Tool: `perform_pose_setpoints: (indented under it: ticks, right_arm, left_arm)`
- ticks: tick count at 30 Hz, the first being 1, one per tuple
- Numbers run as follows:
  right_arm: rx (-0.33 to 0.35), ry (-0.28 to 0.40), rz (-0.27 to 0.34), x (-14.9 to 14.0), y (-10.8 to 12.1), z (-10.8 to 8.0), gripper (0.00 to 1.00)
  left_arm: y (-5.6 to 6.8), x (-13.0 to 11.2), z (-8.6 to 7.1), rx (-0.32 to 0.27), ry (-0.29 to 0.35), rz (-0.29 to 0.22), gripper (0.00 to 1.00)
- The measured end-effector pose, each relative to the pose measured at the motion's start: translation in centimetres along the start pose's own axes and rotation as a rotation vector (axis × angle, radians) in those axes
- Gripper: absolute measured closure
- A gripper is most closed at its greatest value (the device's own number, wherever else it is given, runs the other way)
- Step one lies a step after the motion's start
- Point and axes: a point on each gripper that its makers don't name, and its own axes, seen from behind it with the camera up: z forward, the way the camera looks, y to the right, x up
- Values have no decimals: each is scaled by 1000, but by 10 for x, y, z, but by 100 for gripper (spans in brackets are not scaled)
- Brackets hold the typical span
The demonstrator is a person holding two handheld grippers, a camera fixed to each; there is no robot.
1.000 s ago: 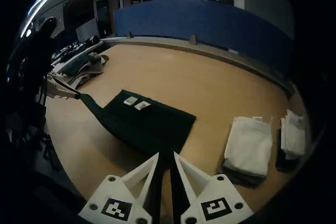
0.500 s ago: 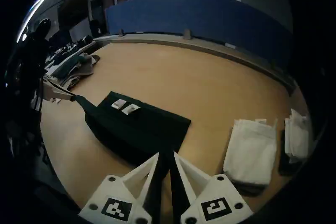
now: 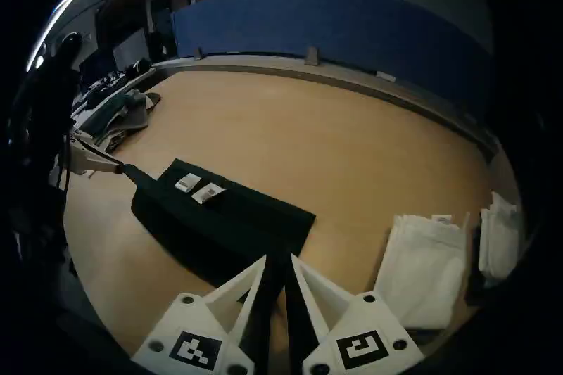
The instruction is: Fold towel
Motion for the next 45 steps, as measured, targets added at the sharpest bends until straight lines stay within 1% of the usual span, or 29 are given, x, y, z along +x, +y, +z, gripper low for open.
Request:
perform_pose_setpoints:
  ticks: [8, 19, 26, 30, 33, 35, 39, 41, 43, 45]
  right_arm:
    - [-4, -19, -4, 4, 6, 18, 90]
    - [-4, -68, 5, -7, 11, 39, 90]
    - [-37, -87, 2, -10, 19, 52, 85]
    - [-57, -103, -11, -13, 25, 57, 84]
    - [-64, -113, -15, -16, 28, 61, 78]
    - [-65, -119, -15, -17, 29, 62, 70]
    - [-66, -117, -10, -17, 30, 62, 59]
    - [-68, -116, -9, -17, 31, 61, 48]
    - [-69, -115, -10, -18, 30, 61, 40]
    - [-70, -113, -11, -18, 30, 59, 33]
  left_arm:
    - [-7, 5, 17, 18, -29, 25, 89]
    - [-16, 8, 38, 33, -62, 54, 89]
    - [-22, 9, 54, 51, -70, 69, 84]
    - [-29, 9, 61, 71, -76, 77, 81]
    - [-34, 9, 66, 80, -77, 79, 77]
    - [-38, 11, 68, 89, -73, 76, 74]
    - [-45, 17, 67, 108, -62, 59, 46]
    - [-47, 19, 67, 111, -55, 50, 29]
    - [-49, 22, 65, 114, -46, 45, 6]
    - [-50, 24, 64, 118, -39, 42, 6]
